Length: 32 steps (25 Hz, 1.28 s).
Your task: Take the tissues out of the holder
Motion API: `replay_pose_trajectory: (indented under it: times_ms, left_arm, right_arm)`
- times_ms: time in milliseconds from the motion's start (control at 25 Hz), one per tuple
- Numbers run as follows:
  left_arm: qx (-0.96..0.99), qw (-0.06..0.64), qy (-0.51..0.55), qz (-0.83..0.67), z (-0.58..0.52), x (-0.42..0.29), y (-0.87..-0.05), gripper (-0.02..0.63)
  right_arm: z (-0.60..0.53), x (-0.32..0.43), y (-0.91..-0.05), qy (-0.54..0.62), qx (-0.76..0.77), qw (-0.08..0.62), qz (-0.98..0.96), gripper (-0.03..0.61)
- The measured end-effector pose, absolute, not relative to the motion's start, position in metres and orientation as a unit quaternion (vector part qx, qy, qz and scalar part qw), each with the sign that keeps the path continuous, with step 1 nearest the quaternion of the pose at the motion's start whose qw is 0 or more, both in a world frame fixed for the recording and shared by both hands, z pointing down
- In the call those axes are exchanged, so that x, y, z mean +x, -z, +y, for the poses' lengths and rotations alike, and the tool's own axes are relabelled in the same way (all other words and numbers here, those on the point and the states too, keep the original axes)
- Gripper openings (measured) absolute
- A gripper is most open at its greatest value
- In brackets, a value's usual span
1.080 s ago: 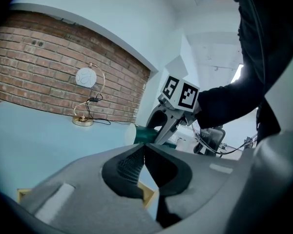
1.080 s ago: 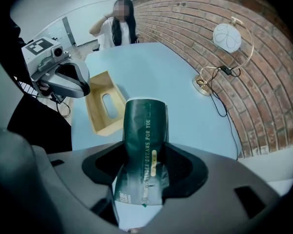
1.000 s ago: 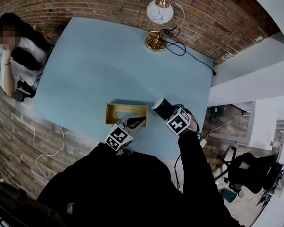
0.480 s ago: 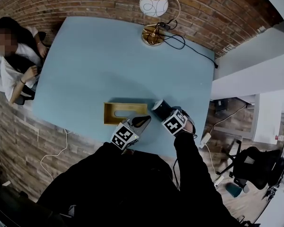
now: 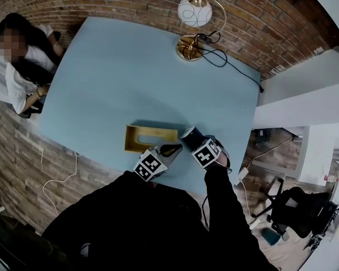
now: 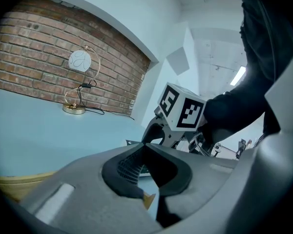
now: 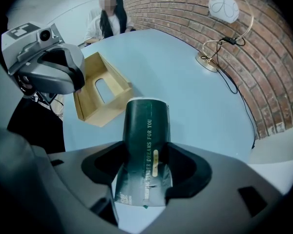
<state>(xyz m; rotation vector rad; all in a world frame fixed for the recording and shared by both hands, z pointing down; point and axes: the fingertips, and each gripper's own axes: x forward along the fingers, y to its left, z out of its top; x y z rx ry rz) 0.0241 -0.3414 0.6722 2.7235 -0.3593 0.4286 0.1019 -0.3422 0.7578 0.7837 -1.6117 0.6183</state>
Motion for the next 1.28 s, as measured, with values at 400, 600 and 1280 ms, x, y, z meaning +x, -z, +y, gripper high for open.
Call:
replay_pose_trajectory:
  times_ms: [400, 600, 1280]
  left_arm:
    - [0.963, 0.184, -0.141, -0.140, -0.351, 0.015, -0.669, 0.009]
    - [0.963, 0.183, -0.136, -0.145, -0.352, 0.006, -0.666, 0.009]
    - [0.959, 0.165, -0.124, -0.194, -0.345, -0.045, -0.637, 0.011]
  right_arm:
    - [-0.344, 0.102, -0.761, -0.261, 0.333, 0.578, -0.697, 0.364]
    - [-0.345, 0.099, -0.753, -0.254, 0.336, 0.571, -0.704, 0.394]
    - [-0.336, 0.033, -0.669, -0.206, 0.345, 0.462, -0.790, 0.397]
